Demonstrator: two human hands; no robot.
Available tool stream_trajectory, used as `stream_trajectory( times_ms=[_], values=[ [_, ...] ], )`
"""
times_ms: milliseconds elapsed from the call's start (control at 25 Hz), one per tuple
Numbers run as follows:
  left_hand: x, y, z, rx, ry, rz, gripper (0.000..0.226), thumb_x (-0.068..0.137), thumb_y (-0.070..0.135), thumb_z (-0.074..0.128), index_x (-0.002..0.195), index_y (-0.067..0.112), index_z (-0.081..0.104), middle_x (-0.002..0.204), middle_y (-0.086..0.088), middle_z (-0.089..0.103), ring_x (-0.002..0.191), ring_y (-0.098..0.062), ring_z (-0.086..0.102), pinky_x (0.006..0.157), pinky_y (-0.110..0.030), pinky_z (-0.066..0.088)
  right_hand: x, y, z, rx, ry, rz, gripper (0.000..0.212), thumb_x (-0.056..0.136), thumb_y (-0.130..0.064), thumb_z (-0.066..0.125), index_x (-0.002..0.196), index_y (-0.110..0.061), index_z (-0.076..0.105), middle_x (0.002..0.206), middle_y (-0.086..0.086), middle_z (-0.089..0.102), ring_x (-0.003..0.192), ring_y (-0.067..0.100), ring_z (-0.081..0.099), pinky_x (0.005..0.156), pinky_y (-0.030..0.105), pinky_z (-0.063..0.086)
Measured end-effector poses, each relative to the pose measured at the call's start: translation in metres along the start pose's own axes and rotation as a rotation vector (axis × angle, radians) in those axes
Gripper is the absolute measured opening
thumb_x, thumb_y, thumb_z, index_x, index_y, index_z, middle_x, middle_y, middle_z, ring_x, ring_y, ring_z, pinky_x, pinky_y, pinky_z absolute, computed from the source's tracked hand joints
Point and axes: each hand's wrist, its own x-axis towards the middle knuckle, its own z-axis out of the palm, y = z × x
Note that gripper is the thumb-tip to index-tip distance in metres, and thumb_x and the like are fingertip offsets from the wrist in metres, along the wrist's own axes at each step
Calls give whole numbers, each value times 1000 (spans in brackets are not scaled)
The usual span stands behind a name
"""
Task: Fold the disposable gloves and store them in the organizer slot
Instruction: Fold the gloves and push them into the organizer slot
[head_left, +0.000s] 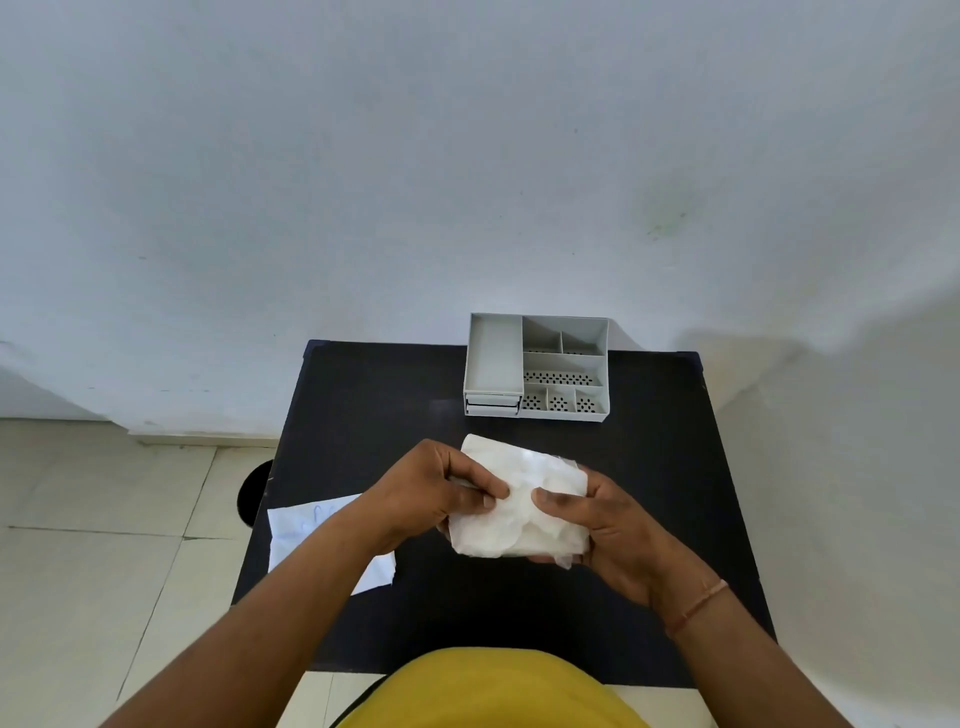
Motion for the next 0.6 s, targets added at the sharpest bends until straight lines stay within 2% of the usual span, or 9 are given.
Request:
stream_trajectory(
  times_ms=[160, 240, 320, 400, 520, 600],
  values=[
    [15, -11, -23, 12, -26, -58, 16, 90, 4, 84, 94, 18, 91, 115, -3, 82, 109, -30, 76, 86, -53, 69, 17, 5, 7, 122, -40, 89, 49, 90, -15, 73, 135, -35, 71, 132, 8, 76, 121, 41, 73, 87, 51, 65],
    [22, -15, -30, 9, -50, -72, 11, 91, 10, 84, 96, 18, 90, 110, -1, 81, 94, -26, 76, 63, -39, 67, 29, 14, 11, 157, -11, 119, 52, 91, -9, 74, 136, -34, 71, 134, 10, 75, 120, 39, 73, 79, 45, 69],
    [29, -17, -33, -3, -76, -72, 8, 93, 18, 83, 97, 15, 89, 95, 1, 81, 72, -17, 70, 47, -28, 53, 39, 24, 16, 148, 22, 135, 53, 90, -4, 76, 134, -33, 73, 136, 13, 73, 115, 35, 74, 70, 38, 68],
    [35, -17, -37, -56, -132, -71, 19, 96, 26, 79, 102, 10, 88, 89, -6, 80, 63, -14, 64, 44, -26, 47, 44, 33, 22, 153, 56, 132, 53, 87, -5, 78, 132, -32, 74, 138, 15, 72, 111, 32, 75, 66, 35, 67],
    [46, -15, -44, -147, -276, -75, 26, 102, 22, 69, 115, 5, 84, 117, -19, 80, 72, -16, 68, 47, -27, 51, 46, 39, 22, 152, 120, 99, 54, 81, -12, 82, 130, -33, 75, 138, 13, 72, 108, 29, 76, 66, 34, 66],
    [53, -13, -45, -122, -345, -82, 23, 100, 10, 72, 120, 7, 83, 121, -17, 78, 76, -16, 71, 51, -28, 55, 44, 39, 18, 196, 145, 99, 53, 82, -14, 81, 131, -32, 74, 139, 13, 71, 111, 32, 76, 65, 36, 67]
  ],
)
